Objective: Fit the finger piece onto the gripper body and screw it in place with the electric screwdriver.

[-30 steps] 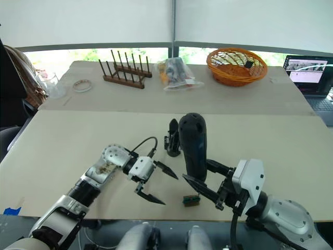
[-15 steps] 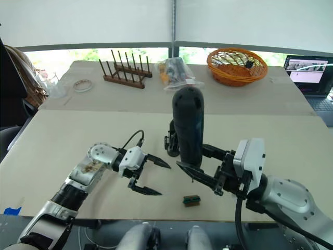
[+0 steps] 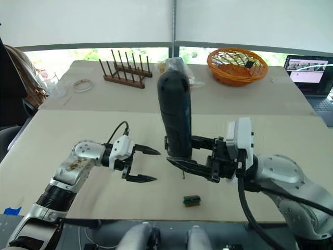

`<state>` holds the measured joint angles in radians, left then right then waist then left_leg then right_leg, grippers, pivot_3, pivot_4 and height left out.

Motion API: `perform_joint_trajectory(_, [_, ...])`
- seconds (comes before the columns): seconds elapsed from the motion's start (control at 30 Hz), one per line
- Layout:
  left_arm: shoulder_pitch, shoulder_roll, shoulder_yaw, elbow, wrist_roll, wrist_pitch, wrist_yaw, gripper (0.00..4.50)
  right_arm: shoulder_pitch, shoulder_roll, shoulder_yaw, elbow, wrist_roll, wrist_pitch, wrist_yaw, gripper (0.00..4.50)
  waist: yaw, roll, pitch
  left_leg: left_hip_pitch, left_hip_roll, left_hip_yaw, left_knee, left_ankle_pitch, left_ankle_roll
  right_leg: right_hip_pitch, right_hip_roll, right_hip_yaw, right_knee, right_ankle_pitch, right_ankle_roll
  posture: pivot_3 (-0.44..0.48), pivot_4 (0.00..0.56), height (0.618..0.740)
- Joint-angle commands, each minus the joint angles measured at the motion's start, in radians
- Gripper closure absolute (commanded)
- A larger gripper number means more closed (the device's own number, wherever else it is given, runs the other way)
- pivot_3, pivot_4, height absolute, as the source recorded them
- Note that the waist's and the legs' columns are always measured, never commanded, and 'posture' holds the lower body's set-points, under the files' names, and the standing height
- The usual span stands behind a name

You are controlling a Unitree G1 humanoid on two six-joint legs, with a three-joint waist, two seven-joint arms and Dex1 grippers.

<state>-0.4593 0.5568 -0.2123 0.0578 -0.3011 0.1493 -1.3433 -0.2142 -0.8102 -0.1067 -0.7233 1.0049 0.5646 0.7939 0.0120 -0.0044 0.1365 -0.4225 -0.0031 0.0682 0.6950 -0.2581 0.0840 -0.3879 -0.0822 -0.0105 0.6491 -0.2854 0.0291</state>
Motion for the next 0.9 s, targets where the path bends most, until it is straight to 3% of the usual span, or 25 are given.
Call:
perform_joint_trajectory(0.03, [-0.01,0.014,0.022,0.005,0.001,-0.019,0.007,0.0,-0.123,0.027,0.029,0.05,0.063,0.038,0.02,2.57,-0.001,0.0,0.0,0.0,0.0,0.0,0.0,0.0,0.0,0.0,0.0,0.0,0.0,0.0,0.0,0.0,0.15,0.74])
perform_joint_trajectory(0.4, [-0.053,0.019,0.031,0.099,0.026,-0.078,0.026,0.0,-0.385,0.148,0.085,0.24,0.08,0.162,0.011,2.57,0.002,0.0,0.0,-0.001,-0.001,0.0,0.0,0.0,0.0,-0.001,-0.008,-0.002,0.0,0.0,0.0,0.0,0.15,0.74])
perform_joint_trajectory(0.9, [-0.255,-0.098,-0.01,0.485,0.141,-0.313,0.001,0.0,-0.767,0.3,0.202,0.581,-0.152,0.176,0.099,2.57,0.0,0.0,0.0,-0.003,-0.004,0.002,0.001,0.0,0.001,-0.006,-0.003,-0.003,0.011,0.0,0.0,0.0,0.15,0.74])
